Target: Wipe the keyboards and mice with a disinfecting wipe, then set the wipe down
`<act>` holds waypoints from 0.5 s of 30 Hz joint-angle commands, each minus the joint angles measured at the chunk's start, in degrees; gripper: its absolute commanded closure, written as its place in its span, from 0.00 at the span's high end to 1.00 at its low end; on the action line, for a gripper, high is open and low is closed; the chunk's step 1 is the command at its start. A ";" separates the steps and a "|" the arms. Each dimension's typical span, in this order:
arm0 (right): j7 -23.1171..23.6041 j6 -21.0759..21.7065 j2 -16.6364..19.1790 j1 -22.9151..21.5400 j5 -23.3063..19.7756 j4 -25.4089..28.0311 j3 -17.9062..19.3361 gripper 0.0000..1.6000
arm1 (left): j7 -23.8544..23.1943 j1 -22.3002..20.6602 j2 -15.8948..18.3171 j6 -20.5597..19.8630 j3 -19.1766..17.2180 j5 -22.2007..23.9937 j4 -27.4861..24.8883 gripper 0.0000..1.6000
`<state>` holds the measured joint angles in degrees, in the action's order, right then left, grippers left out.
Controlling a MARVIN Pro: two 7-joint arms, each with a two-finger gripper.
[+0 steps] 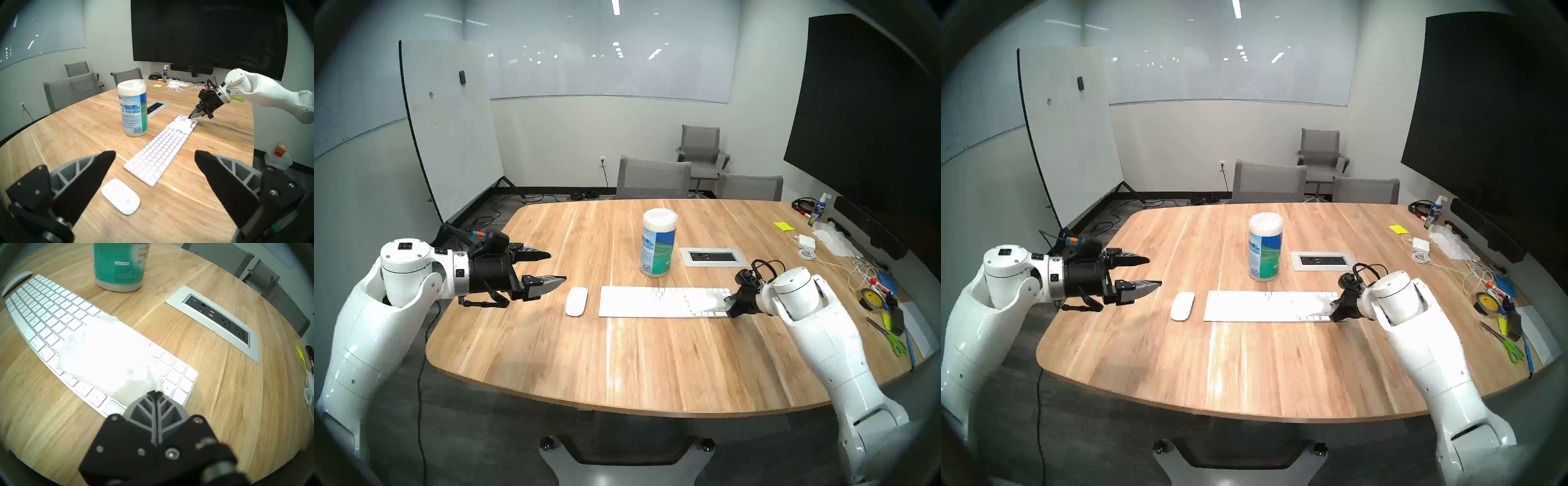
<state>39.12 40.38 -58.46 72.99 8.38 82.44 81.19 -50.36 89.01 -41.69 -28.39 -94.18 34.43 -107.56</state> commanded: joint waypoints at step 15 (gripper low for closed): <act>-1.84 -3.88 -0.05 -3.51 2.88 -5.28 -0.24 0.00 | -0.11 -0.11 0.12 0.06 -0.46 0.18 -0.42 1.00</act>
<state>38.21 38.19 -58.27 71.81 10.76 77.97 80.95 -50.36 89.01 -41.69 -28.39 -94.17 34.43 -107.56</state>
